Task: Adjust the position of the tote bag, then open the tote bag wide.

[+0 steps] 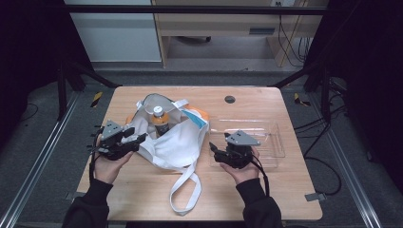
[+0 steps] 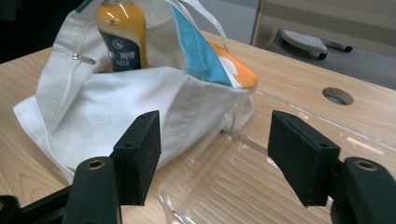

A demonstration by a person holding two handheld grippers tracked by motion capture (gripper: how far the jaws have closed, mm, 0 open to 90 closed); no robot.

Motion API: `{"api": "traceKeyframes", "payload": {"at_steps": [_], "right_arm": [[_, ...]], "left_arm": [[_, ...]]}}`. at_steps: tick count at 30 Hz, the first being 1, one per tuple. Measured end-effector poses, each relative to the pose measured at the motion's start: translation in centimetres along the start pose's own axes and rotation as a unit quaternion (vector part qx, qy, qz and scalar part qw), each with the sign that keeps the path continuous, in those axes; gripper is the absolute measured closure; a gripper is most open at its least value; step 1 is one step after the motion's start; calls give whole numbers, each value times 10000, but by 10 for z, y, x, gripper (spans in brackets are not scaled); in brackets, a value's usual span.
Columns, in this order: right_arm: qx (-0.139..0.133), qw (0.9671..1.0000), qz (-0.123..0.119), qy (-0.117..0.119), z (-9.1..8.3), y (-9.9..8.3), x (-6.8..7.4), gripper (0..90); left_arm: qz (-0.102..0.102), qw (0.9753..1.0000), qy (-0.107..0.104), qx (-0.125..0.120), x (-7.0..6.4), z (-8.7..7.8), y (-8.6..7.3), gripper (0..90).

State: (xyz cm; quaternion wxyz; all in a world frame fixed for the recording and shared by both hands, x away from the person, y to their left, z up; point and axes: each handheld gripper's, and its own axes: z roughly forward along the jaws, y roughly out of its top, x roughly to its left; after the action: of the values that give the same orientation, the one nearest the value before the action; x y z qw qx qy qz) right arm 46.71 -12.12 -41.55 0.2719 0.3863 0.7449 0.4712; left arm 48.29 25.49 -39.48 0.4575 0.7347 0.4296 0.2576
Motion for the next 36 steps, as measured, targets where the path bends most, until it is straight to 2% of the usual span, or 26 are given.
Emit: {"api": "traceKeyframes", "payload": {"at_steps": [9,19,29,31,36], "right_arm": [[133,9997,75,-200,-19,-20,-23,312],[186,9986,214,-446,-41,-35,-47,295],[78,9979,328,-561,-63,-42,-59,284],[70,9979,333,-552,-66,-43,-60,284],[47,9984,304,-470,-73,-47,-59,270]], "left_arm": [[169,9998,-47,36,-12,8,9,421],[222,9997,-91,-46,-18,16,22,401],[85,9997,-48,-227,-16,28,36,392],[120,9997,-5,-221,-16,32,37,389],[55,9997,69,-209,-15,42,40,386]]}}
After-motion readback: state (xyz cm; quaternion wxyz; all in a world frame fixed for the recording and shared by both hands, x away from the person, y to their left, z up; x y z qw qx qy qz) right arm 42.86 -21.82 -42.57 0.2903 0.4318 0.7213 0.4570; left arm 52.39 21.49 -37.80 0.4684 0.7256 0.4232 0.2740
